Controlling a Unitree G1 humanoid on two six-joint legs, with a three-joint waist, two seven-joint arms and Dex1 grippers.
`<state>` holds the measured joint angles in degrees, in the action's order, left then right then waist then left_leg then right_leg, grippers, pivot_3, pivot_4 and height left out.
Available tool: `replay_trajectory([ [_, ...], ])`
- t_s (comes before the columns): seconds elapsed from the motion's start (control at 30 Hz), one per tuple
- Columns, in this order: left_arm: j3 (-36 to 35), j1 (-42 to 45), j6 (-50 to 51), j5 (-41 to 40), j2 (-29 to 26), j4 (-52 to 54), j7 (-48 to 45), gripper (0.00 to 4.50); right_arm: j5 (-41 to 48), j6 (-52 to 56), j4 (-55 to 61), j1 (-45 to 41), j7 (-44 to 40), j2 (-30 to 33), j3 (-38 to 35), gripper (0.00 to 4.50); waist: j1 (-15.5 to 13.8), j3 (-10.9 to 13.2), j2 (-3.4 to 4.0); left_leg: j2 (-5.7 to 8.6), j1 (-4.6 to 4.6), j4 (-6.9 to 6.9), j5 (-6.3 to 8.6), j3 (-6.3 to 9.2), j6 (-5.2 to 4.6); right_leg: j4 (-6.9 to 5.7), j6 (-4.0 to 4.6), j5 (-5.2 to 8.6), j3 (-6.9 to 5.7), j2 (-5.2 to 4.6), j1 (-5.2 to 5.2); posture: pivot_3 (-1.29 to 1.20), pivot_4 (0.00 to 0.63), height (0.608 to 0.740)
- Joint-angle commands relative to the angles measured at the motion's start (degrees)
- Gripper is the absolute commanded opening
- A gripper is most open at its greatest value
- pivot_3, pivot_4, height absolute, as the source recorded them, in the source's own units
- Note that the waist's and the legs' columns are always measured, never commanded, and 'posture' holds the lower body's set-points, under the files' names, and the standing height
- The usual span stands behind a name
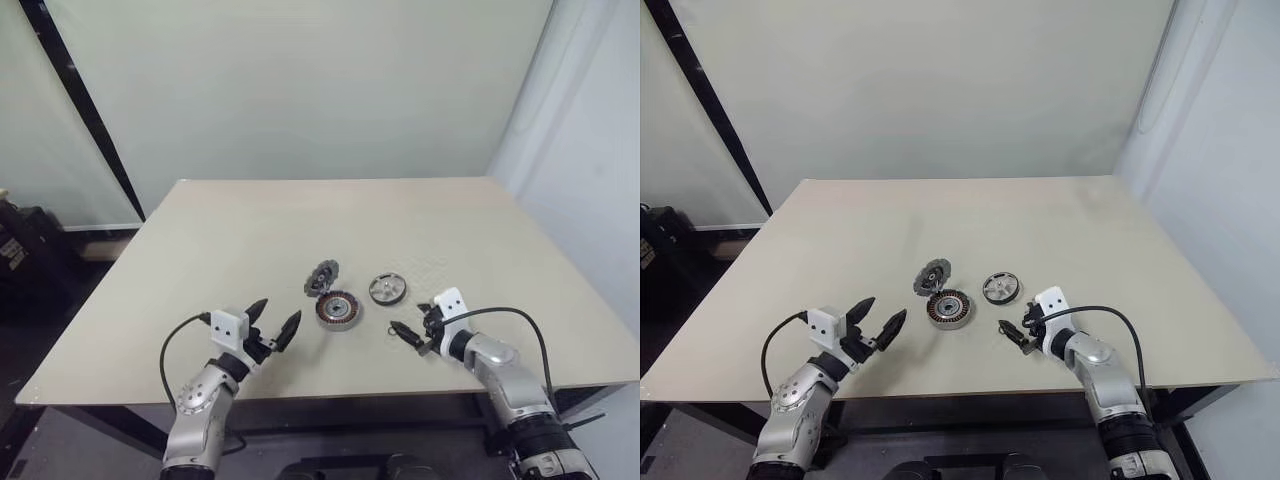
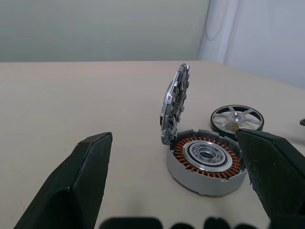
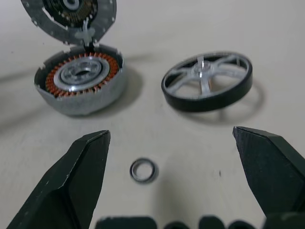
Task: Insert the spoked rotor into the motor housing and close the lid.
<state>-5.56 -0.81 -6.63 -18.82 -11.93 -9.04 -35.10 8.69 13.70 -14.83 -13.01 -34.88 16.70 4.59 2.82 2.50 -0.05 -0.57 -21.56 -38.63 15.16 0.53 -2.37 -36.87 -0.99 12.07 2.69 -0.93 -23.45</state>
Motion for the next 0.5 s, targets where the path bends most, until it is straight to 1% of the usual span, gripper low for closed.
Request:
replay_trajectory([
  [0.03,-0.5,1.6,-1.2,-0.7,0.0,0.8,-0.3,4.43,-0.2,-1.3,0.2,-1.9,-0.3,0.0,-0.1,4.5,0.0,0.0,0.0,0.0,0.0,0.01,0.0,0.0,0.0,0.0,0.0,0.0,0.0,0.0,0.0,0.0,0.0,0.74],
  [0.33,0.1,3.0,-0.5,-0.8,0.5,1.0,-0.3,4.43,0.2,-1.5,0.0,-2.5,-0.1,-0.2,-0.3,4.5,0.0,0.0,0.0,0.01,-0.01,0.01,0.0,-0.01,0.0,0.0,0.0,0.0,0.01,0.0,0.0,0.0,0.0,0.74],
  [0.5,1.7,3.7,1.0,0.0,0.3,1.8,-1.0,4.43,1.1,-1.5,0.3,-3.6,-0.5,-0.1,-1.0,4.5,0.0,0.0,0.0,0.01,0.0,0.0,0.0,-0.01,0.0,0.0,0.0,0.0,0.0,0.01,0.0,0.0,0.0,0.74],
])
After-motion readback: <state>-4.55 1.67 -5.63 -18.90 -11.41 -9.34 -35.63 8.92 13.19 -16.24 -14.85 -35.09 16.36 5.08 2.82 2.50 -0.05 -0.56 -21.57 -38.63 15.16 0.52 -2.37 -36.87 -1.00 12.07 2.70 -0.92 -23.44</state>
